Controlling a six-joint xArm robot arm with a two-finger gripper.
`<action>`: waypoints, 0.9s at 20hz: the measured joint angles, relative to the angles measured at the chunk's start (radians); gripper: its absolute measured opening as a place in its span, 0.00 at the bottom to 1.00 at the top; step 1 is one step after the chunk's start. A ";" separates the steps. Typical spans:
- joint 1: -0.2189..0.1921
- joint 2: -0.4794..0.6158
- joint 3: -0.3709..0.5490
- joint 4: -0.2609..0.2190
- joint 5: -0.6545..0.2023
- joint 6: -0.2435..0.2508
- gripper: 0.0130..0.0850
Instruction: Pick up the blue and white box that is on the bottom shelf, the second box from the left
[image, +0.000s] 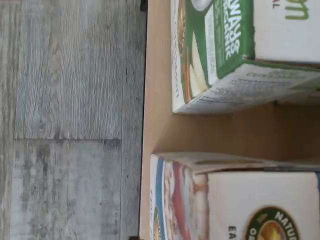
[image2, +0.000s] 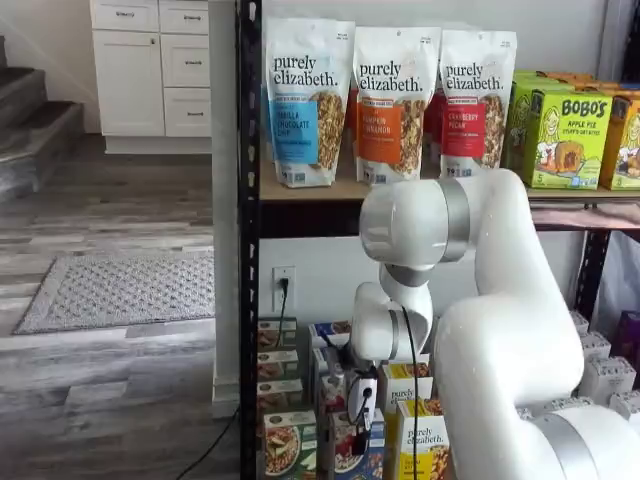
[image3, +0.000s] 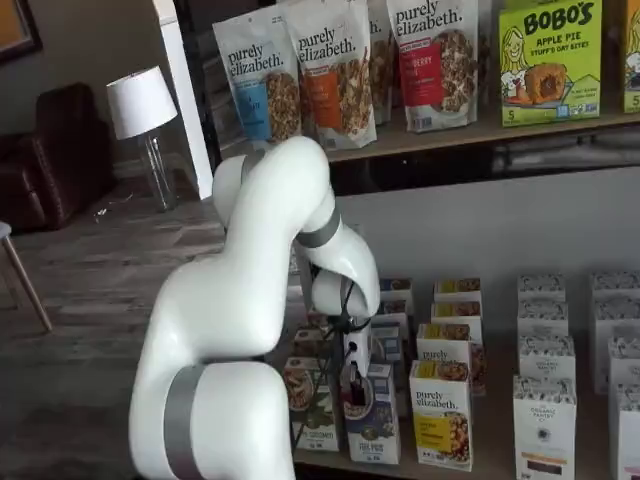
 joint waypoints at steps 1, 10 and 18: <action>0.000 0.000 0.001 -0.001 -0.001 0.001 1.00; -0.009 -0.005 0.004 0.011 0.002 -0.018 1.00; -0.011 -0.008 0.002 0.008 0.017 -0.018 0.78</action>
